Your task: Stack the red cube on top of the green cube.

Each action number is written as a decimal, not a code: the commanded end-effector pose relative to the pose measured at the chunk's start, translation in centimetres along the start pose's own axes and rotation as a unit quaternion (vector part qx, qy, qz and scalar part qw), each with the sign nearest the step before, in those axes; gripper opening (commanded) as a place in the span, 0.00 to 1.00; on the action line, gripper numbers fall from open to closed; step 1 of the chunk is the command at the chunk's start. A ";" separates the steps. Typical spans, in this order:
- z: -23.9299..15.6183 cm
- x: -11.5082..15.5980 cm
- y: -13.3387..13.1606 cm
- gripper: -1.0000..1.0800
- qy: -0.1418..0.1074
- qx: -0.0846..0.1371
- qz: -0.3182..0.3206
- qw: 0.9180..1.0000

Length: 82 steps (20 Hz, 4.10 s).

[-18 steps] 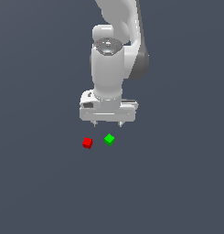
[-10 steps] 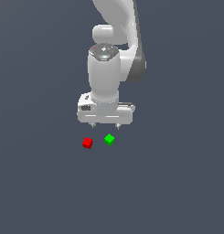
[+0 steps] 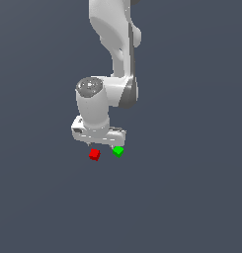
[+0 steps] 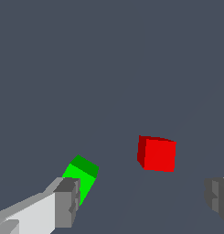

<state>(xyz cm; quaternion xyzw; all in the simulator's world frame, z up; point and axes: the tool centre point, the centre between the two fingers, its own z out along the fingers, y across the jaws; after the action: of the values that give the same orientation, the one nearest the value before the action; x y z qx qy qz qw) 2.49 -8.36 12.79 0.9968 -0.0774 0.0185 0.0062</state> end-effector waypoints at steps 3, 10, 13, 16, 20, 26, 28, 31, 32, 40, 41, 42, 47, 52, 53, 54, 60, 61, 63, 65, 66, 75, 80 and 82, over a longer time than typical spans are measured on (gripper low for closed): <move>3.4 -0.2 2.7 0.96 -0.011 0.002 0.028 1.000; 5.7 -0.4 4.4 0.96 -0.019 0.004 0.048 0.999; 5.7 -0.4 4.5 0.96 -0.019 0.003 0.048 0.999; 6.0 -0.4 4.4 0.96 -0.019 0.003 0.048 0.999; 7.4 -0.5 4.4 0.96 -0.019 0.003 0.048 0.999; 10.2 -0.7 4.4 0.96 -0.019 0.004 0.049 0.999; 10.7 -0.7 4.4 0.96 -0.019 0.004 0.049 0.999; 10.8 -0.6 4.4 0.96 -0.019 0.004 0.049 0.999; 10.8 -0.6 4.4 0.00 -0.019 0.004 0.049 0.999; 10.8 -0.6 4.4 0.00 -0.019 0.004 0.049 0.999; 10.8 -0.6 4.4 0.00 -0.019 0.004 0.049 0.999; 10.8 -0.6 4.4 0.00 -0.019 0.004 0.048 0.999; 10.1 -0.6 4.4 0.00 -0.019 0.004 0.048 0.999; 7.7 -0.6 4.4 0.00 -0.019 0.004 0.048 0.999; 7.0 -0.6 4.4 0.00 -0.019 0.004 0.048 0.999; 6.3 -0.5 4.4 0.00 -0.019 0.004 0.048 0.999; 2.4 -0.4 4.5 0.00 -0.019 0.004 0.049 0.999; 2.0 -0.4 4.5 0.00 -0.019 0.004 0.049 0.999; 1.3 -0.3 4.5 0.00 -0.019 0.004 0.049 0.999; 0.9 -0.3 4.5 0.00 -0.019 0.004 0.049 0.999; 0.9 -0.3 4.5 0.00 -0.019 0.004 0.049 0.999; 1.9 -1.0 2.5 0.00 -0.019 0.004 0.049 0.999; 3.8 -2.5 -1.3 0.00 -0.019 0.004 0.049 0.999; 4.6 -3.1 -3.0 0.00 -0.019 0.004 0.049 0.999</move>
<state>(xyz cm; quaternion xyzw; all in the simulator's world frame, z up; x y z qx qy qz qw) 0.33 -6.34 8.68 0.9920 -0.1260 0.0000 0.0000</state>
